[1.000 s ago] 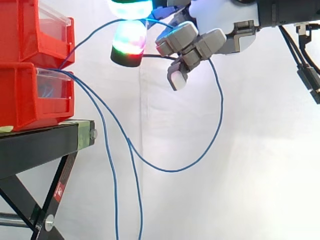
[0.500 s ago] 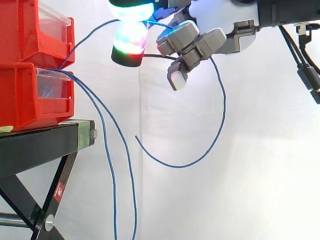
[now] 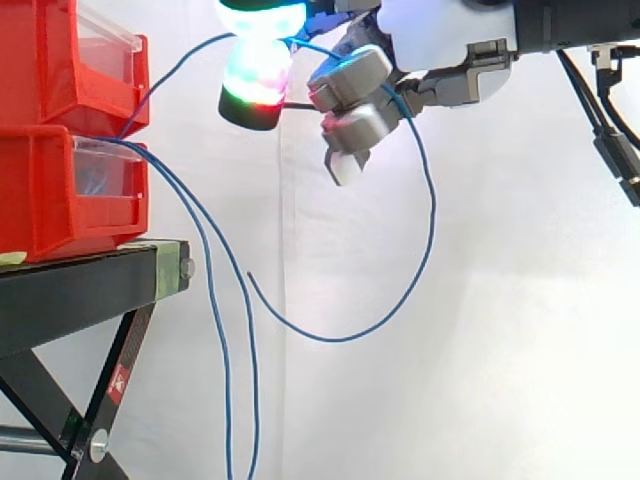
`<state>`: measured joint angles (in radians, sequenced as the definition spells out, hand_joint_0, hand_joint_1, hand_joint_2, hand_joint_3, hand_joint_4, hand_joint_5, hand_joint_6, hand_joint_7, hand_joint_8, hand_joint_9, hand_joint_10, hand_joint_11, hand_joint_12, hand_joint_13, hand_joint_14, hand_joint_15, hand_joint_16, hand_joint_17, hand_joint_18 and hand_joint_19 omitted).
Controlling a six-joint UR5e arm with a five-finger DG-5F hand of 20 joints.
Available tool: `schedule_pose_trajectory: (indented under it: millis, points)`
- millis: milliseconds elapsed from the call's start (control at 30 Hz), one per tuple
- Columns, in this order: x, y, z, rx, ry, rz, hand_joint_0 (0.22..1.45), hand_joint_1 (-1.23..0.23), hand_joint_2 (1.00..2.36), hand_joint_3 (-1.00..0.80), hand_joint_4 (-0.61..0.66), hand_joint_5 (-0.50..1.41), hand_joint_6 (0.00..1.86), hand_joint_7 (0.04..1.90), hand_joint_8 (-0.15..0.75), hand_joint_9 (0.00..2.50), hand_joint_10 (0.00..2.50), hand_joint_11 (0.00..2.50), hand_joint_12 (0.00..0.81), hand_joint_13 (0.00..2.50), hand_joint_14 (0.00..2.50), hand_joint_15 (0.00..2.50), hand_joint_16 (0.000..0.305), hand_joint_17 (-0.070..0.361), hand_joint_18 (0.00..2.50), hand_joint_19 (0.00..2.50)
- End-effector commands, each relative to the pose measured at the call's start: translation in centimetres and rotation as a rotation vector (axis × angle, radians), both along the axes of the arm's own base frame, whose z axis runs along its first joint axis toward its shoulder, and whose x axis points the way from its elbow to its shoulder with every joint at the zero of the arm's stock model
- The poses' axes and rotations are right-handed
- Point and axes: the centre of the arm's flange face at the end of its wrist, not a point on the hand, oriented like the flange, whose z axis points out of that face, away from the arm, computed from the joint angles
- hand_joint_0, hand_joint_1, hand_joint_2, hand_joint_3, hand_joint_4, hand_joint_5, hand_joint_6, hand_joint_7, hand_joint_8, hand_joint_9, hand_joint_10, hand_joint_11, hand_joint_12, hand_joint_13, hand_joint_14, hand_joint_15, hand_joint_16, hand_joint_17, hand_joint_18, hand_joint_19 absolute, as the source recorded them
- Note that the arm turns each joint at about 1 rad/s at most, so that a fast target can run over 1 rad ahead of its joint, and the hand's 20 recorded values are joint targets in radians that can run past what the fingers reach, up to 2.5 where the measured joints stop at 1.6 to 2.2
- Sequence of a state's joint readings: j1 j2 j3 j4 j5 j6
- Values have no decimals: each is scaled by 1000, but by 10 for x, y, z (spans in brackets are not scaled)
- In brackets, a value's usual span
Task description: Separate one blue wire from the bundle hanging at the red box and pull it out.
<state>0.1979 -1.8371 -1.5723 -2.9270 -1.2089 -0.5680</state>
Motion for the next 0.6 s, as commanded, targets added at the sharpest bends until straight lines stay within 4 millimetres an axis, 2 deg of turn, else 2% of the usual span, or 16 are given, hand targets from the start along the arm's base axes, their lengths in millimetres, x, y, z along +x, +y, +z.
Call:
schedule_pose_trajectory:
  millis: [0, 100, 333, 567]
  points:
    - [0, -1, 0, -17, 5, -1, 588, -776, 1023, -66, 22, -111, 864, 1227, 368, 1311, 18, 1431, 476, 954, 24, 768, 58, 130, 924, 594]
    - [-1, -1, -1, -47, 18, -1, 587, -786, 1023, -57, 14, -104, 856, 1246, 361, 1200, 20, 1257, 456, 745, 19, 559, 60, 134, 888, 568]
    - [-6, -10, -2, -44, 40, -99, 588, -800, 1020, -58, 7, -99, 850, 1257, 345, 1045, 20, 1063, 446, 541, 15, 409, 59, 133, 776, 507]
    - [-10, -10, -5, -11, 63, -107, 587, -812, 1019, -58, 1, -95, 845, 1270, 324, 893, 16, 839, 439, 373, 10, 295, 60, 136, 629, 432]
